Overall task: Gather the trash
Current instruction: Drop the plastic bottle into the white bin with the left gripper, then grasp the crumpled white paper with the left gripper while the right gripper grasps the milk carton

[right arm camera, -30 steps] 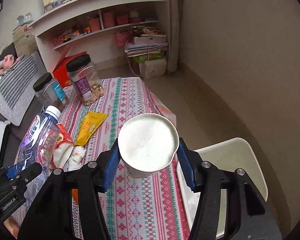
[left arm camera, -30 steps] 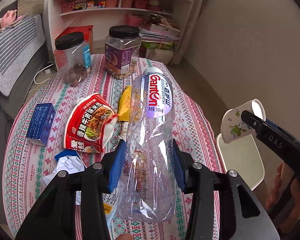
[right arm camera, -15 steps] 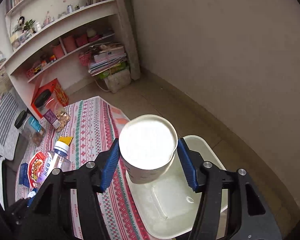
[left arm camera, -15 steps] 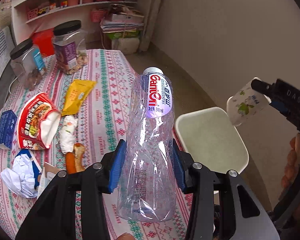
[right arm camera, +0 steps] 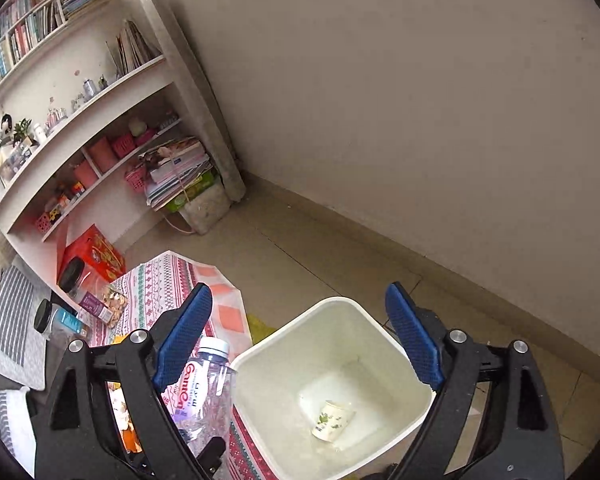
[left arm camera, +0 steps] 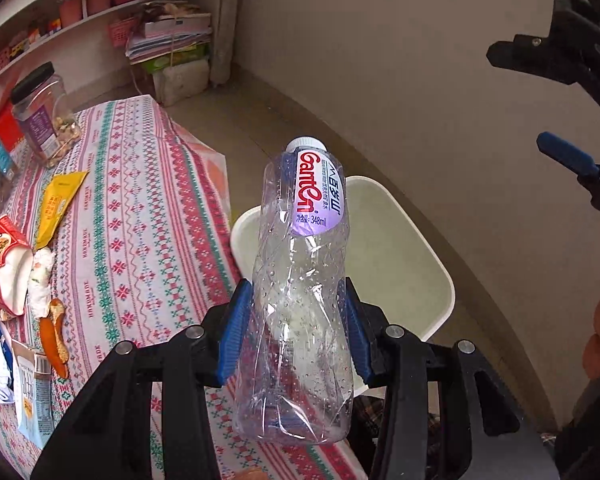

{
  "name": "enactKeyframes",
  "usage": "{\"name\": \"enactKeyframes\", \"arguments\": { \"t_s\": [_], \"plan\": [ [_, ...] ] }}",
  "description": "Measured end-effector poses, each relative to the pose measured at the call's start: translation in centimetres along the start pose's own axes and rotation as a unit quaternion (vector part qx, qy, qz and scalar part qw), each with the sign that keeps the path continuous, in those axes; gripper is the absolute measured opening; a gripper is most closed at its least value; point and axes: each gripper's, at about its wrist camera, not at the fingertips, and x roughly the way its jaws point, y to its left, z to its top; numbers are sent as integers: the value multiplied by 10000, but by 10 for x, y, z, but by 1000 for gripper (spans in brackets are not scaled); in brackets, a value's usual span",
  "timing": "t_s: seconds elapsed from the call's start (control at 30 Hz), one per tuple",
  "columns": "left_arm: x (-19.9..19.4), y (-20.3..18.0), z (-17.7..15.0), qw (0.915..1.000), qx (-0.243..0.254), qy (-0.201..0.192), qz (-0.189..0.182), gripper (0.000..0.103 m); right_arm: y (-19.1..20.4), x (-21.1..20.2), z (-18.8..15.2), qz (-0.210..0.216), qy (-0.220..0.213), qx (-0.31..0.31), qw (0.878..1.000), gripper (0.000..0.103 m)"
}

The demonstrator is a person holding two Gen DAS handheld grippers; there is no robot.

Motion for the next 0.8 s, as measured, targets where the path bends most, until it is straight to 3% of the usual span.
{"name": "enactKeyframes", "arguments": {
  "t_s": [0.03,0.07,0.13,0.23,0.37,0.57,0.8],
  "plan": [
    [2,-5,3,10000,53,-46,0,47,0,-1,0,-23,-21,-9,10000,86],
    [3,-7,6,9999,88,-71,21,59,1,-2,0,-41,-38,-17,10000,86],
    [1,-10,8,9999,25,-121,-33,71,1,-3,-1,-65,-52,-39,10000,87],
    [-4,-4,9,9998,-40,-178,9,71,1,-2,-1,-85,-24,-62,9999,88],
    [-14,14,3,9991,-55,-216,347,71,12,2,-4,-139,37,-253,9996,92],
    [-29,51,-15,9949,36,-84,1004,72,48,9,-22,-302,236,-1100,9932,96],
    [-44,110,-36,9884,-340,178,1469,72,91,25,-49,-55,670,-1697,9832,96]
  ]
}}
